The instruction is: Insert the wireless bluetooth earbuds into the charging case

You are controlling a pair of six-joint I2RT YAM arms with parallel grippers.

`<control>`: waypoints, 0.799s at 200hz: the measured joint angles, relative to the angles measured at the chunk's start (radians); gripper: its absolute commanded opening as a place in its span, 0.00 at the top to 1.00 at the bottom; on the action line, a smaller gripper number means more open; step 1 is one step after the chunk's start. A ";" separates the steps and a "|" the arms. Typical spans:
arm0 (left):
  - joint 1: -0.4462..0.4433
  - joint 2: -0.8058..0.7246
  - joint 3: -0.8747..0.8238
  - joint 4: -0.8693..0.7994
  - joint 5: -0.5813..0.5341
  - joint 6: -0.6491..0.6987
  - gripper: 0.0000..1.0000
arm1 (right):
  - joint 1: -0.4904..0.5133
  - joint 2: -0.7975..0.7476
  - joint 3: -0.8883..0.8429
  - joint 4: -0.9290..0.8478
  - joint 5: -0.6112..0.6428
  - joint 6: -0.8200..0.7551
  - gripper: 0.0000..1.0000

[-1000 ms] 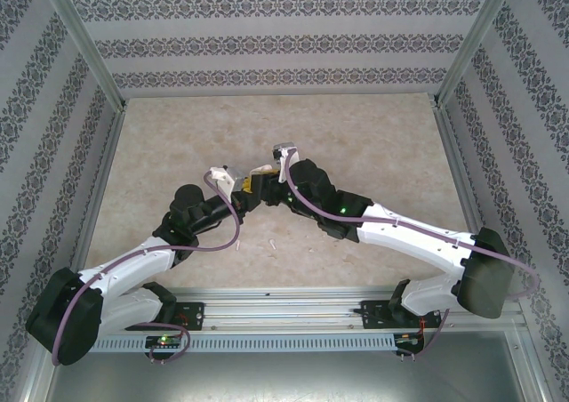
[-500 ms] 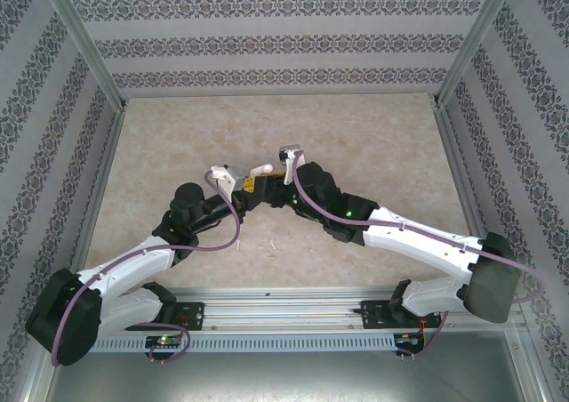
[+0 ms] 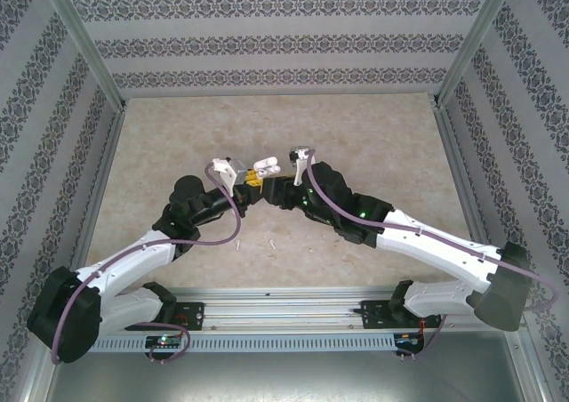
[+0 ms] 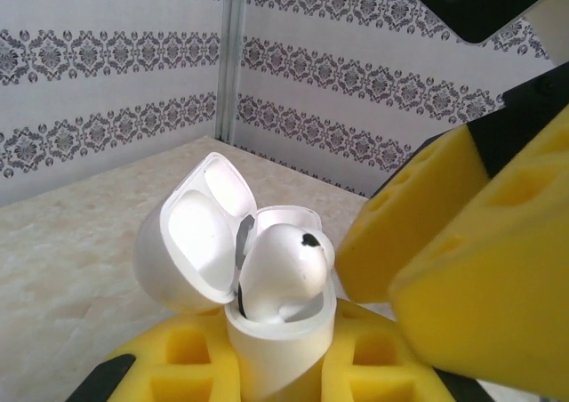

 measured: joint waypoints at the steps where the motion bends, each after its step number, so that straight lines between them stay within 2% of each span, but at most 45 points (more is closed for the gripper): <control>1: 0.000 0.002 0.001 0.000 0.002 0.000 1.00 | 0.000 -0.001 0.002 -0.007 0.000 0.000 0.56; 40: 0.000 0.049 0.020 -0.001 0.052 -0.009 1.00 | -0.026 -0.020 0.031 -0.090 -0.017 0.022 0.61; 90: 0.000 0.065 0.030 -0.001 0.090 -0.018 1.00 | -0.033 -0.022 0.077 -0.153 -0.062 0.033 0.76; 160: 0.000 0.075 0.044 -0.005 0.113 -0.025 1.00 | -0.066 0.026 0.146 -0.193 -0.132 0.042 0.79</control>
